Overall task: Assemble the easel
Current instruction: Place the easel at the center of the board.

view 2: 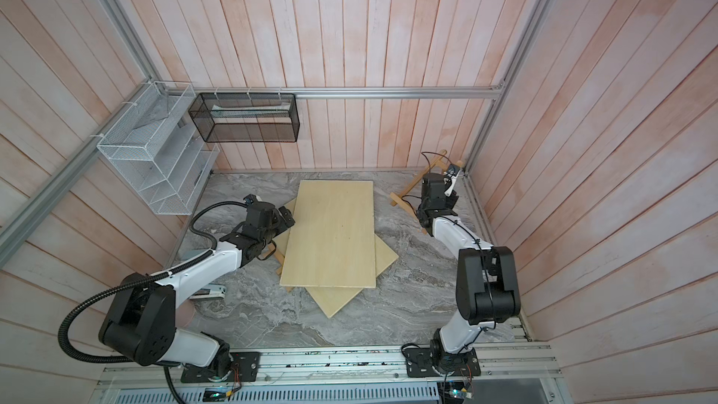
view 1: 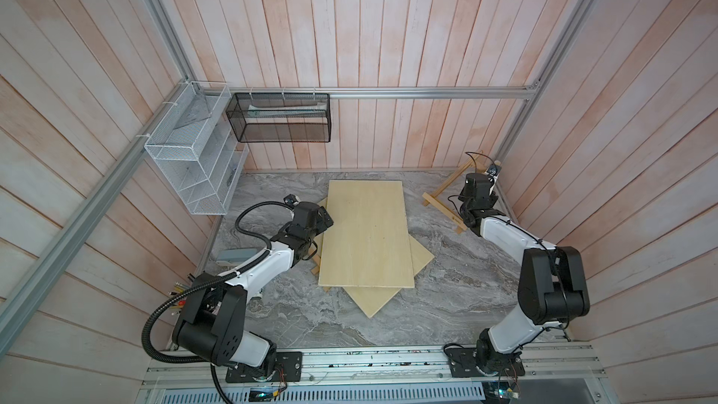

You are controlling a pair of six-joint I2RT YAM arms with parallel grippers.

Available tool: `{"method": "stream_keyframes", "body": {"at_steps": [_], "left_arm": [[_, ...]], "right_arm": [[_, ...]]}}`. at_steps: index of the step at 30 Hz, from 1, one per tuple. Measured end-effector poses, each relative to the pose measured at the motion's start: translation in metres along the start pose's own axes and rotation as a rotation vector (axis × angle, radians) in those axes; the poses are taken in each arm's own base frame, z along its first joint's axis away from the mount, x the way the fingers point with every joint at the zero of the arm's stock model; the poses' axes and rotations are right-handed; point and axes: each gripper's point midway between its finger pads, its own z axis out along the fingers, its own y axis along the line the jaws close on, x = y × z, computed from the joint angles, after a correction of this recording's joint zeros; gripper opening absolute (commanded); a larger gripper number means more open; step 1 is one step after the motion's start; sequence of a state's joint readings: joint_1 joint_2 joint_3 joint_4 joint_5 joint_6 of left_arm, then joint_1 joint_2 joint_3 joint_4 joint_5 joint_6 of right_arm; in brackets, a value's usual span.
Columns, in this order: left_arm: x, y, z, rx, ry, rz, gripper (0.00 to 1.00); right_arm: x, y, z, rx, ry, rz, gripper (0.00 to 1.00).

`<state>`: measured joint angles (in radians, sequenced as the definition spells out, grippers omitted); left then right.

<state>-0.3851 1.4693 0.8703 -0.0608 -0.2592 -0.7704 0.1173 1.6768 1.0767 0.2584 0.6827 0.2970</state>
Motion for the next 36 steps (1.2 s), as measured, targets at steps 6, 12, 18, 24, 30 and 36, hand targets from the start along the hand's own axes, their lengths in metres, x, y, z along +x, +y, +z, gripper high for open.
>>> {"method": "stream_keyframes", "body": {"at_steps": [6,12,18,24,30,36], "left_arm": [[0.007,0.003,-0.002,0.006,0.021,0.002,1.00],[0.011,-0.001,-0.002,0.032,0.045,0.021,1.00],[0.018,-0.005,0.002,0.049,0.080,0.032,1.00],[0.029,-0.005,0.008,0.052,0.120,0.036,1.00],[0.030,-0.006,0.009,0.063,0.127,0.036,1.00],[0.033,-0.008,0.013,0.066,0.141,0.055,1.00]], "right_arm": [[0.011,0.007,0.021,0.073,-0.023,-0.047,0.03],[0.013,0.024,0.034,0.035,-0.014,-0.011,0.10],[0.026,0.040,0.037,-0.036,0.036,0.022,0.28],[0.043,0.062,0.028,-0.126,0.100,0.014,0.50],[0.049,0.063,0.021,-0.150,0.147,0.013,0.69],[0.014,0.040,-0.019,-0.175,0.107,0.057,0.70]]}}
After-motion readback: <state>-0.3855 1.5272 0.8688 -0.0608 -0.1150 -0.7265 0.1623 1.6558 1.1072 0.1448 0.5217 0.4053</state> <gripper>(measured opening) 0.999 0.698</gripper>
